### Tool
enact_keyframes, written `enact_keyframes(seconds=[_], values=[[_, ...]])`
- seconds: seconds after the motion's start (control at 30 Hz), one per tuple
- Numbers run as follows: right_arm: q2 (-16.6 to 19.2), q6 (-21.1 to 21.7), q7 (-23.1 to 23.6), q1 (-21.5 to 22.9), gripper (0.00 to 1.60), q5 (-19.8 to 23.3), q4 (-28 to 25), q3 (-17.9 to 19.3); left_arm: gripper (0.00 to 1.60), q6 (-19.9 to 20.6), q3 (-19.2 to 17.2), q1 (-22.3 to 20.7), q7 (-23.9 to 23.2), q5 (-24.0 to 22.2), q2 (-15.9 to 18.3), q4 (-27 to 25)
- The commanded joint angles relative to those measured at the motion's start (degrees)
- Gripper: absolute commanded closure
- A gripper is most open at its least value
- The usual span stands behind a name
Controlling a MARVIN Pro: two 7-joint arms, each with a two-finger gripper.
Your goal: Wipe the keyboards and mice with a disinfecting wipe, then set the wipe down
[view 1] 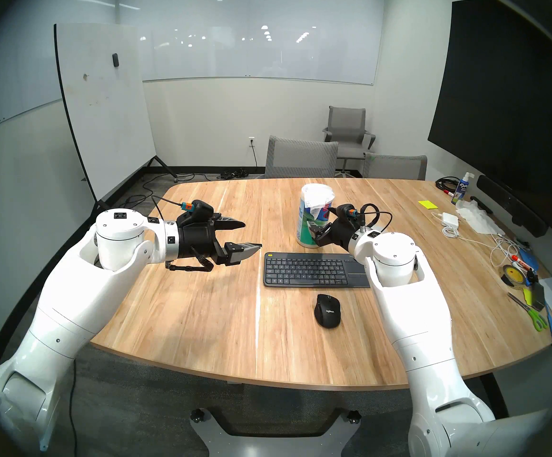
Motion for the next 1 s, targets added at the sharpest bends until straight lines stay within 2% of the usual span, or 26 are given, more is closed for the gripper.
enact_keyframes(seconds=[0.0, 0.07, 0.17, 0.3, 0.43, 0.5, 0.67, 0.73, 0.93, 0.97], values=[[-0.58, -0.32, -0.54, 1.44, 0.35, -0.19, -1.07, -0.34, 0.0, -0.05, -0.37, -0.41, 0.04, -0.08, 0.05, -0.59], [-0.68, -0.45, -0.85, 1.49, 0.4, -0.36, -0.94, -0.58, 0.0, -0.05, -0.37, -0.41, 0.04, -0.08, 0.05, -0.59], [-0.85, -0.44, -1.33, 1.57, 0.32, -0.46, -0.77, -0.8, 0.0, -0.05, -0.37, -0.41, 0.04, -0.08, 0.05, -0.59], [-1.06, -0.68, -1.96, 2.22, 0.31, -0.58, 0.24, -1.24, 0.0, -0.05, -0.37, -0.41, 0.04, -0.08, 0.05, -0.59], [-1.28, -1.29, -2.46, 2.81, 0.15, -0.77, 1.48, -1.59, 0.0, -0.05, -0.37, -0.41, 0.04, -0.08, 0.05, -0.59], [-1.38, -1.38, -2.68, 3.01, 0.13, -0.87, 1.78, -1.67, 0.0, -0.06, -0.37, -0.41, 0.04, -0.08, 0.05, -0.58], [-1.55, -1.56, -3.11, 3.46, 0.24, -1.15, 2.46, -1.82, 0.0, -0.06, -0.37, -0.41, 0.04, -0.08, 0.05, -0.58], [-1.64, -1.71, -3.37, 3.68, 0.35, -1.28, 2.91, -1.87, 0.0, -0.06, -0.37, -0.41, 0.04, -0.08, 0.05, -0.58], [-1.65, -2.11, -3.64, 3.83, 0.44, -1.42, 3.55, -1.89, 0.0, -0.05, -0.37, -0.41, 0.04, -0.08, 0.05, -0.59], [-1.65, -2.14, -3.65, 3.83, 0.51, -1.43, 3.6, -1.89, 0.0, -0.05, -0.37, -0.41, 0.04, -0.08, 0.05, -0.59]])
